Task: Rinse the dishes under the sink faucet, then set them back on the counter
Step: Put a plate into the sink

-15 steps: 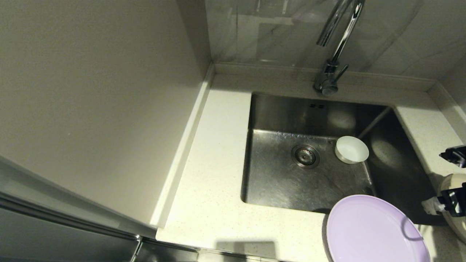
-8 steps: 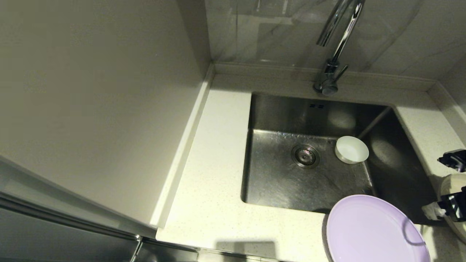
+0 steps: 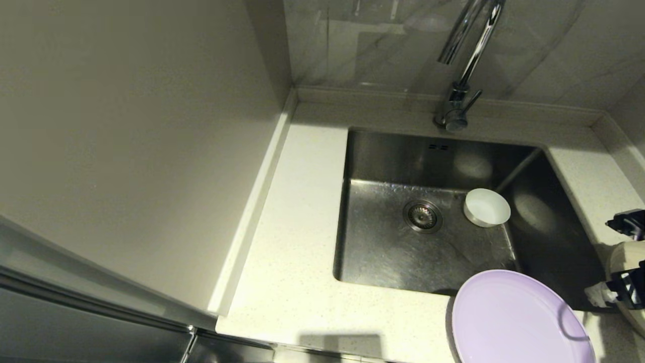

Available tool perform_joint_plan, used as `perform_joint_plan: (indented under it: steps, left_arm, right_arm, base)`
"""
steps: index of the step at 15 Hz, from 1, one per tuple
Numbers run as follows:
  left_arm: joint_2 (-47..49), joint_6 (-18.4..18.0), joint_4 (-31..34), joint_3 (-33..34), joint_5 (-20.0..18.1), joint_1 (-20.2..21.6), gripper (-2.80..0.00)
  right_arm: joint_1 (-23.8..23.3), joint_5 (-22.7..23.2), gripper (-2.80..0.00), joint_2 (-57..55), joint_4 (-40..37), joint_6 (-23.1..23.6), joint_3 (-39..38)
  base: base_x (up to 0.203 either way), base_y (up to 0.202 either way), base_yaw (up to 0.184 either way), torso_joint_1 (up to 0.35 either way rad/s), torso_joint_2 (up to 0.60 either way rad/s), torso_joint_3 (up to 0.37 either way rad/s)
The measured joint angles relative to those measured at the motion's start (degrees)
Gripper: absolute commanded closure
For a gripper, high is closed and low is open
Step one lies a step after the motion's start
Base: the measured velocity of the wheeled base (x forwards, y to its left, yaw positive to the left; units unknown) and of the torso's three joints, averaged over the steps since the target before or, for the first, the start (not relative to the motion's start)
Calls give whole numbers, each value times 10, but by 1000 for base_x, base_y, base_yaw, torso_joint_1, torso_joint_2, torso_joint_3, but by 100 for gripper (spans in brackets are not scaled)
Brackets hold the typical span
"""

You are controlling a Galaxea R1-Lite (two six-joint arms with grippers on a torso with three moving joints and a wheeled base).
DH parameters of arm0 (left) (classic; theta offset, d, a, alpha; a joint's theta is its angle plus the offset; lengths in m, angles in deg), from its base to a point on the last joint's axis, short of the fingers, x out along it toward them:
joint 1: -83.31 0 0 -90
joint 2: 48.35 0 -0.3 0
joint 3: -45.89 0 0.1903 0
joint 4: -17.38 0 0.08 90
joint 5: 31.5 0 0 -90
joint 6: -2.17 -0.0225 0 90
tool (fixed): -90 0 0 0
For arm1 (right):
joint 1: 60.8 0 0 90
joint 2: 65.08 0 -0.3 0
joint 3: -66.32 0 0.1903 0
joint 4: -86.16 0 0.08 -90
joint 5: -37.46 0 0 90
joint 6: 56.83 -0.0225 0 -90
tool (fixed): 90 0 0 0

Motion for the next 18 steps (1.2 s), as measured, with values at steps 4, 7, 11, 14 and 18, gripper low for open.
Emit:
perform_joint_plan:
  steps: [4, 7, 11, 14, 18]
  left_arm:
    - [0, 0, 0, 0, 0, 0, 0]
    - [0, 0, 0, 0, 0, 0, 0]
    - [0, 0, 0, 0, 0, 0, 0]
    - [0, 0, 0, 0, 0, 0, 0]
    - [0, 0, 0, 0, 0, 0, 0]
  right_arm:
    - [-1, 1, 0, 1, 1, 9, -1]
    - [-1, 1, 0, 1, 0, 9, -1]
    - [-1, 4, 0, 4, 0, 8, -1]
    - [-2, 4, 0, 9, 1, 9, 6]
    - [0, 33, 0, 39, 3, 47, -3]
  base:
    - [0, 0, 0, 0, 0, 0]
    - [0, 0, 0, 0, 0, 0]
    - [0, 0, 0, 0, 0, 0]
    - [0, 0, 0, 0, 0, 0]
    - [0, 0, 0, 0, 0, 0]
